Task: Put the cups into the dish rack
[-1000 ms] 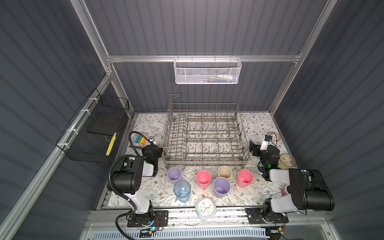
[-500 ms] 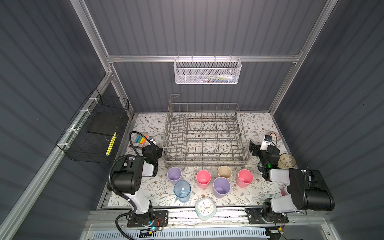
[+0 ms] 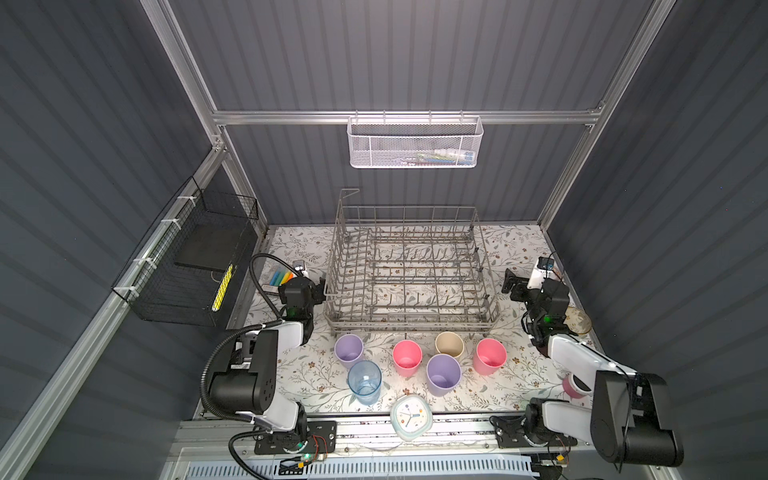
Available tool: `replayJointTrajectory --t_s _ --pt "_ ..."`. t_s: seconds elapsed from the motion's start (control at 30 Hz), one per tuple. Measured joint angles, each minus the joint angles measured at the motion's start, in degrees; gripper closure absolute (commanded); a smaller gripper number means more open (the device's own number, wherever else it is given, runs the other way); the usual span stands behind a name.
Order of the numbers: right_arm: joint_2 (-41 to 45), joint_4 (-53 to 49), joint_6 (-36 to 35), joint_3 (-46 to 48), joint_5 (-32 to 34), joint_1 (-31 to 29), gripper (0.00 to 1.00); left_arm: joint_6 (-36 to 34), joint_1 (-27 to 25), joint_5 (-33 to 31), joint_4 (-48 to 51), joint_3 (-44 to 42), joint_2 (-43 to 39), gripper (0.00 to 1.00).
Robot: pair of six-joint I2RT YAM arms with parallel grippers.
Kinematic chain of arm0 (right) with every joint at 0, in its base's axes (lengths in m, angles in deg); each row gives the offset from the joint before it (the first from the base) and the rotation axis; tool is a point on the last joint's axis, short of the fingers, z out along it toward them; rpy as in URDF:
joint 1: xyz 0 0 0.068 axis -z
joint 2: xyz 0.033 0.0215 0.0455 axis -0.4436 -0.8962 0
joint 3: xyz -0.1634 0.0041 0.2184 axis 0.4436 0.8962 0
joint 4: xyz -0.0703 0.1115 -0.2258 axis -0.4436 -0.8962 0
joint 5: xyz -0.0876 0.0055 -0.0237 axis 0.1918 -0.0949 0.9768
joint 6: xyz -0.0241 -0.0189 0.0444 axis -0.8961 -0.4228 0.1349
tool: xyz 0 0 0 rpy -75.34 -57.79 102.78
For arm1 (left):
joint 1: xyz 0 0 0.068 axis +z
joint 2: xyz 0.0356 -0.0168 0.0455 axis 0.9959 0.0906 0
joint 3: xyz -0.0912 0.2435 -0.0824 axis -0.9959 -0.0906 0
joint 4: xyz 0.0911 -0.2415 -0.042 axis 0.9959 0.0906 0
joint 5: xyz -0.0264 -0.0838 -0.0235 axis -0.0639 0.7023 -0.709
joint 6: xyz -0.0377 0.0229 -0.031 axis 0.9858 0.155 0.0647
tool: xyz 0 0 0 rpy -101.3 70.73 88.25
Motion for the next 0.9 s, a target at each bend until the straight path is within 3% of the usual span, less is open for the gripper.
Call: replayJointTrajectory --t_s 0.4,0.7,0.9 --pt "7.61 -30.21 3.87 -20.85 6.51 -6.86 0.01 0.09 -1.84 -2.43 12.41 10.67 -7.06 0.0" --pt "10.43 -59.28 8.0 -36.72 16.13 -5.16 0.06 1.88 -2.73 1.05 18.58 14.4 -9.25 0.0" --pt "11.26 -75.19 11.54 -38.05 17.92 -2.32 0.11 3.54 -2.86 3.67 21.2 17.25 -9.22 0.0"
